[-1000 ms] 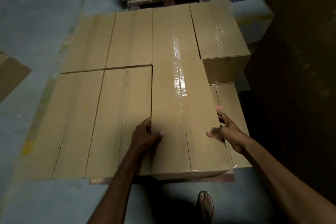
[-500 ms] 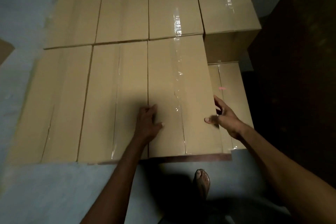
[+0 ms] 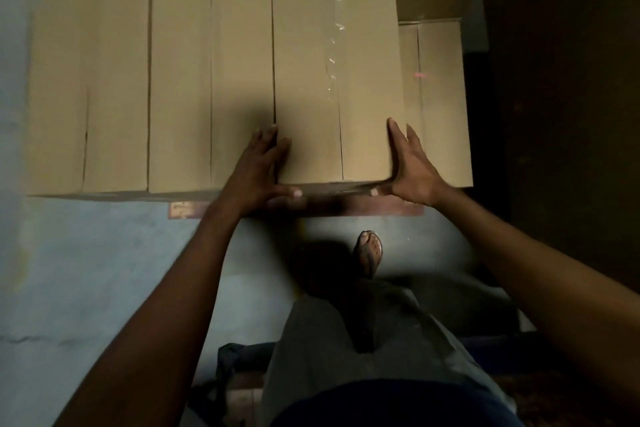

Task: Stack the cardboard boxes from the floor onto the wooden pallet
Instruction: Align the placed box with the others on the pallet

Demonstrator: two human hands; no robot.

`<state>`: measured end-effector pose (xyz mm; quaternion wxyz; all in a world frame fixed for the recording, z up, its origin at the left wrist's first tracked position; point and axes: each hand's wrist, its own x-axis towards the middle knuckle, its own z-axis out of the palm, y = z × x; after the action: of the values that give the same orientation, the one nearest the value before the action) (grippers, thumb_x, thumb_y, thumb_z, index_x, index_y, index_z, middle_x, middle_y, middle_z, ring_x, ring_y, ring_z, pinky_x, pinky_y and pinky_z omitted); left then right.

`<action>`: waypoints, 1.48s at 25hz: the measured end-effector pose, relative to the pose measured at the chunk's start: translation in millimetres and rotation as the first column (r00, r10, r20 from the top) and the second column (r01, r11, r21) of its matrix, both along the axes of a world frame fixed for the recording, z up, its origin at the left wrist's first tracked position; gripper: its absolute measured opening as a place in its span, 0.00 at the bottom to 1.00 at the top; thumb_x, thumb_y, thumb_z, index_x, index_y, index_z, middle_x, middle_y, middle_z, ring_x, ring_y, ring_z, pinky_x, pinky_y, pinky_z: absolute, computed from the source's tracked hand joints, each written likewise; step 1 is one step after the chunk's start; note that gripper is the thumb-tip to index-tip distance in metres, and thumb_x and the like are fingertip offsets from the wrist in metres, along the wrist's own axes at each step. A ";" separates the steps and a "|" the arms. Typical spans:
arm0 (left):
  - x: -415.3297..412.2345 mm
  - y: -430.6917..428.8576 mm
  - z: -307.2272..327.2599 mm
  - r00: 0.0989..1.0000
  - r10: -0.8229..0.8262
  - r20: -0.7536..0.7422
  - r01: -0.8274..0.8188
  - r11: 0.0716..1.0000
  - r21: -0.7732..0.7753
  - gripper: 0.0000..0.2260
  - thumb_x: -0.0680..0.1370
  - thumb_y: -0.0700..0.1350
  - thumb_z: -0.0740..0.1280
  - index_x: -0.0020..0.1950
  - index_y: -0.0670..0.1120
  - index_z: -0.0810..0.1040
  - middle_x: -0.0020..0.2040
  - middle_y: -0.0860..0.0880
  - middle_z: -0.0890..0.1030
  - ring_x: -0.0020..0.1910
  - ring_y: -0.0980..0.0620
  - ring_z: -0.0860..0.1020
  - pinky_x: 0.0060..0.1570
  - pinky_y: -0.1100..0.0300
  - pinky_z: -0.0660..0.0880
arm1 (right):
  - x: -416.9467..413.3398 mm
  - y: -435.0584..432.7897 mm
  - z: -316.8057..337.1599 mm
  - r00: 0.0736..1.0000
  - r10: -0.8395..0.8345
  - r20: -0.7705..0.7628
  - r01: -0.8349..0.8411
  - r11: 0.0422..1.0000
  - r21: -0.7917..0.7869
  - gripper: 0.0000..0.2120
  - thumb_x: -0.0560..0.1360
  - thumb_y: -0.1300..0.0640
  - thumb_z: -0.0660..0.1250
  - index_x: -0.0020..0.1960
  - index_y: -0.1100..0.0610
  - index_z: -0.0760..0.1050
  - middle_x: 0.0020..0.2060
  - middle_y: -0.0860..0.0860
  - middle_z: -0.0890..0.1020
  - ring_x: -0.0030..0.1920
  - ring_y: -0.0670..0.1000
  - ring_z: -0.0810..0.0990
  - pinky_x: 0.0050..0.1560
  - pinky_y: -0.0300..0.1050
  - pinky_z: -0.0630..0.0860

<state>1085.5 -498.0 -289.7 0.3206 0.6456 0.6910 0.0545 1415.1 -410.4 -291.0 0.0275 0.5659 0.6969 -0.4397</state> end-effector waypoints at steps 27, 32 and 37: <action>-6.1 1.9 -4.3 0.975 0.003 -0.221 0.030 0.989 0.148 0.46 0.68 0.73 0.64 0.80 0.48 0.68 0.79 0.42 0.67 0.77 0.38 0.66 0.70 0.42 0.71 | -28.7 27.8 12.1 0.986 -0.163 -0.022 0.160 0.982 -0.102 0.60 0.68 0.37 0.77 0.83 0.41 0.38 0.83 0.51 0.36 0.82 0.63 0.43 0.79 0.62 0.50; -2.4 7.7 -10.9 0.990 0.000 -0.144 -0.007 0.999 -0.052 0.48 0.72 0.74 0.62 0.84 0.54 0.48 0.84 0.48 0.43 0.83 0.42 0.41 0.78 0.40 0.51 | -49.4 34.3 14.4 0.982 -0.169 0.082 0.173 0.983 -0.056 0.60 0.71 0.41 0.77 0.82 0.43 0.33 0.82 0.55 0.35 0.81 0.64 0.44 0.79 0.61 0.53; -3.5 18.3 20.1 0.974 0.214 0.072 -0.209 0.975 -0.068 0.34 0.81 0.58 0.67 0.83 0.48 0.60 0.83 0.46 0.58 0.82 0.44 0.55 0.80 0.48 0.55 | -51.0 31.5 27.3 0.980 -0.135 0.147 0.128 0.990 0.057 0.50 0.73 0.44 0.75 0.84 0.48 0.48 0.82 0.56 0.43 0.80 0.64 0.51 0.77 0.59 0.60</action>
<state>1082.0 -479.7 -269.6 0.3592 0.5556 0.7441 0.0929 1364.0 -378.9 -263.7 0.0373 0.6427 0.6642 -0.3799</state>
